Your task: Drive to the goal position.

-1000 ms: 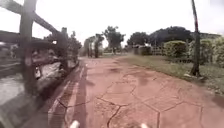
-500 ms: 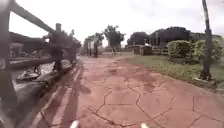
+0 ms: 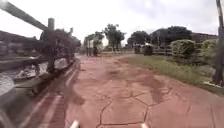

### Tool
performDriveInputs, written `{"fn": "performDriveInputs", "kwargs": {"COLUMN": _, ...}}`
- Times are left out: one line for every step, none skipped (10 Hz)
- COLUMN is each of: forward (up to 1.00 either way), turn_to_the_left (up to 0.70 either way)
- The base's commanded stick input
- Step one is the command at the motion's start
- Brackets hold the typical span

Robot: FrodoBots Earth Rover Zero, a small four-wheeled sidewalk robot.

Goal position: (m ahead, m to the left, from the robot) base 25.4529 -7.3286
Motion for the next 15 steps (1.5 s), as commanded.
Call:
{"fn": "performDriveInputs", "kwargs": {"forward": 0.7, "turn_to_the_left": 0.0}}
{"fn": "performDriveInputs", "kwargs": {"forward": 0.7, "turn_to_the_left": 0.0}}
{"fn": "performDriveInputs", "kwargs": {"forward": 0.7, "turn_to_the_left": 0.0}}
{"fn": "performDriveInputs", "kwargs": {"forward": 0.7, "turn_to_the_left": 0.0}}
{"fn": "performDriveInputs", "kwargs": {"forward": 0.7, "turn_to_the_left": 0.0}}
{"fn": "performDriveInputs", "kwargs": {"forward": 0.7, "turn_to_the_left": 0.0}}
{"fn": "performDriveInputs", "kwargs": {"forward": 0.7, "turn_to_the_left": 0.0}}
{"fn": "performDriveInputs", "kwargs": {"forward": 0.7, "turn_to_the_left": 0.0}}
{"fn": "performDriveInputs", "kwargs": {"forward": 0.7, "turn_to_the_left": 0.0}}
{"fn": "performDriveInputs", "kwargs": {"forward": 0.7, "turn_to_the_left": 0.0}}
{"fn": "performDriveInputs", "kwargs": {"forward": 0.7, "turn_to_the_left": 0.0}}
{"fn": "performDriveInputs", "kwargs": {"forward": 0.7, "turn_to_the_left": 0.0}}
{"fn": "performDriveInputs", "kwargs": {"forward": 0.7, "turn_to_the_left": 0.0}}
{"fn": "performDriveInputs", "kwargs": {"forward": 0.7, "turn_to_the_left": 0.0}}
{"fn": "performDriveInputs", "kwargs": {"forward": 0.7, "turn_to_the_left": 0.0}}
